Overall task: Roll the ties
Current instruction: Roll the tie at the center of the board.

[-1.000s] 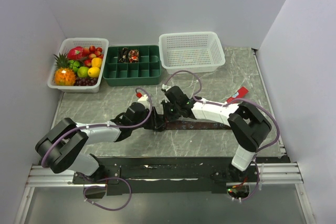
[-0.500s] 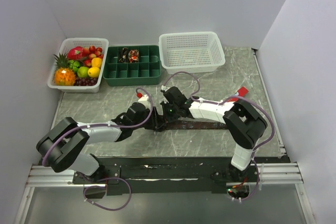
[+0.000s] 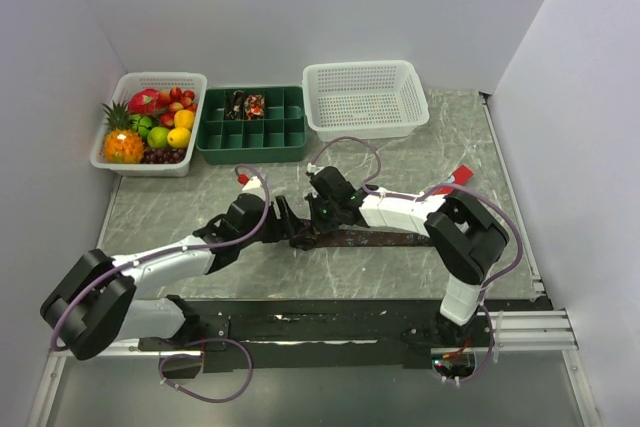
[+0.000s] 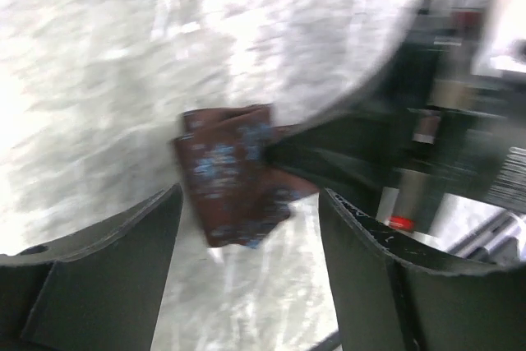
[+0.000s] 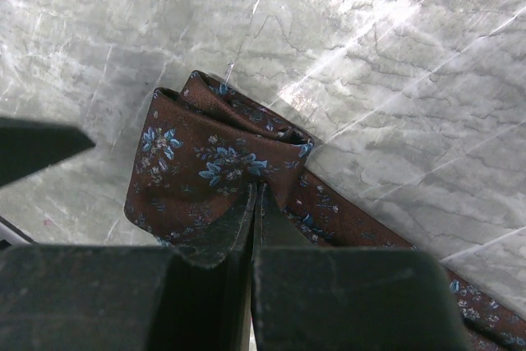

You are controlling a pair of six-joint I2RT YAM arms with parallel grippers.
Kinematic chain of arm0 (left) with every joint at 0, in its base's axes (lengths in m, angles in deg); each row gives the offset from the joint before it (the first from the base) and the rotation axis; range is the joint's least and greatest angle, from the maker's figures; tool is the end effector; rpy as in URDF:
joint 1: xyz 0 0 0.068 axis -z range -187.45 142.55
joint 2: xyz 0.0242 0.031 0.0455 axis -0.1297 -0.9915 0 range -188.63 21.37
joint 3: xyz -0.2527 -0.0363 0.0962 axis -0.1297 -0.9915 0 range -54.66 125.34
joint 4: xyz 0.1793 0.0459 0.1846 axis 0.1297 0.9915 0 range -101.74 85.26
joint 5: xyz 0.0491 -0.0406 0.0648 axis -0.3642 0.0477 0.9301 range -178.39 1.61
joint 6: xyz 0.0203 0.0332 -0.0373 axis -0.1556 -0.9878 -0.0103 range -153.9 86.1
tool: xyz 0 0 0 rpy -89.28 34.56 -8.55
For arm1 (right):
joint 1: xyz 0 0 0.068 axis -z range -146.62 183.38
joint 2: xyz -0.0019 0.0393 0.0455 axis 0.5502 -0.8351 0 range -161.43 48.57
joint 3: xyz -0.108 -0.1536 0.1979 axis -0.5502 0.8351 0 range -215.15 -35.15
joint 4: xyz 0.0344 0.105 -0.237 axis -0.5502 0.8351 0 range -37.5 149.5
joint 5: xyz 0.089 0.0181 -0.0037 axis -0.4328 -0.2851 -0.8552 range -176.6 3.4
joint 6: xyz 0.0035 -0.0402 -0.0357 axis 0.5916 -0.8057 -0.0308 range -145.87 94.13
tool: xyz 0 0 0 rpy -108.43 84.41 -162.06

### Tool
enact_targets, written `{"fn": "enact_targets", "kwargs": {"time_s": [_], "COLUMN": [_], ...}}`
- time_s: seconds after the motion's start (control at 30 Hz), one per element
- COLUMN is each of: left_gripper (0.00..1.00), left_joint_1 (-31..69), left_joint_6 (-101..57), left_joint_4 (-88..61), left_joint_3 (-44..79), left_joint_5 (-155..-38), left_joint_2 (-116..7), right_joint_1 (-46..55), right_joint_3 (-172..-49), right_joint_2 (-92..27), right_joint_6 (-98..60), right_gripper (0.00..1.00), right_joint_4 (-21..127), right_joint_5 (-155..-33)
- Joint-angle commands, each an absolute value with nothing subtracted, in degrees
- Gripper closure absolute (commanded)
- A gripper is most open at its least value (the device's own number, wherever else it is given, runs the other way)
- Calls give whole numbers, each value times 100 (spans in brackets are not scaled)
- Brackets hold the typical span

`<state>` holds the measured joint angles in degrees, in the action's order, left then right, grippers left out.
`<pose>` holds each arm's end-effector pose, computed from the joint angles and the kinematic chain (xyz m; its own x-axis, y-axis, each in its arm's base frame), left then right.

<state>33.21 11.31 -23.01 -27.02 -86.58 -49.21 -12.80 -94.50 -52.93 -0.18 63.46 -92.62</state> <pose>0.1870 -0.1592 0.1820 -0.7284 -0.3094 -0.6113 0.1619 0.7892 -0.5924 0.2468 0.2625 0.1648 -0.8290 -0.2412 -0.5046 -0.4459 0.8297 0.3359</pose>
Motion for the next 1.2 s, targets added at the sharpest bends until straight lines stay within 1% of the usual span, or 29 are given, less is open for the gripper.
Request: {"fn": "enact_targets", "kwargs": {"time_s": [0.0, 0.27, 0.3, 0.5, 0.6, 0.7, 0.73, 0.77, 0.8, 0.83, 0.97, 1.03, 1.17], "left_gripper": [29, 33, 33, 40, 45, 56, 63, 66, 70, 76, 84, 88, 93], "left_joint_1": [3122, 3008, 2999, 2964, 2955, 2955, 2963, 2964, 2964, 2955, 2955, 2964, 3060], "left_joint_6": [1522, 2032, 2146, 2664, 2867, 3008, 3026, 3043, 3017, 2982, 2675, 2438, 1928], "left_joint_4": [-2552, -3896, -4377, -6014, -6674, -7219, -7316, -7413, -7371, -7283, -6309, -5588, -4209], "left_joint_3": [-3031, -3549, -3611, -4059, -4183, -4297, -4367, -4394, -4402, -4350, -4104, -3886, -3393], "left_joint_5": [-9048, -9524, -9576, -9902, -9885, -9824, -9806, -9779, -9727, -9709, -9568, -9446, -9043], "left_joint_2": [-5253, -6070, -6176, -7143, -7512, -7706, -7715, -7672, -7619, -7558, -6961, -6723, -6222], "right_joint_1": [-1417, -1435, -1426, -1452, -1479, -1487, -1479, -1496, -1496, -1505, -1549, -1584, -1610], "right_joint_3": [-9271, -9228, -9219, -9184, -9175, -9175, -9175, -9166, -9166, -9175, -9245, -9280, -9455], "right_joint_2": [-5374, -5321, -5321, -5348, -5356, -5356, -5356, -5356, -5356, -5356, -5383, -5418, -5488], "right_joint_6": [-38, -21, -12, 6, -3, 6, 6, 14, 23, 23, 32, 41, 41], "right_gripper": [100, 100, 100, 100, 100, 100, 100, 100, 100, 100, 100, 100, 100], "right_joint_4": [6647, 6682, 6656, 6594, 6586, 6568, 6559, 6559, 6542, 6524, 6498, 6471, 6392], "right_joint_5": [-9002, -8941, -8967, -9011, -9020, -9029, -9029, -9029, -9038, -9055, -9081, -9099, -9187]}}
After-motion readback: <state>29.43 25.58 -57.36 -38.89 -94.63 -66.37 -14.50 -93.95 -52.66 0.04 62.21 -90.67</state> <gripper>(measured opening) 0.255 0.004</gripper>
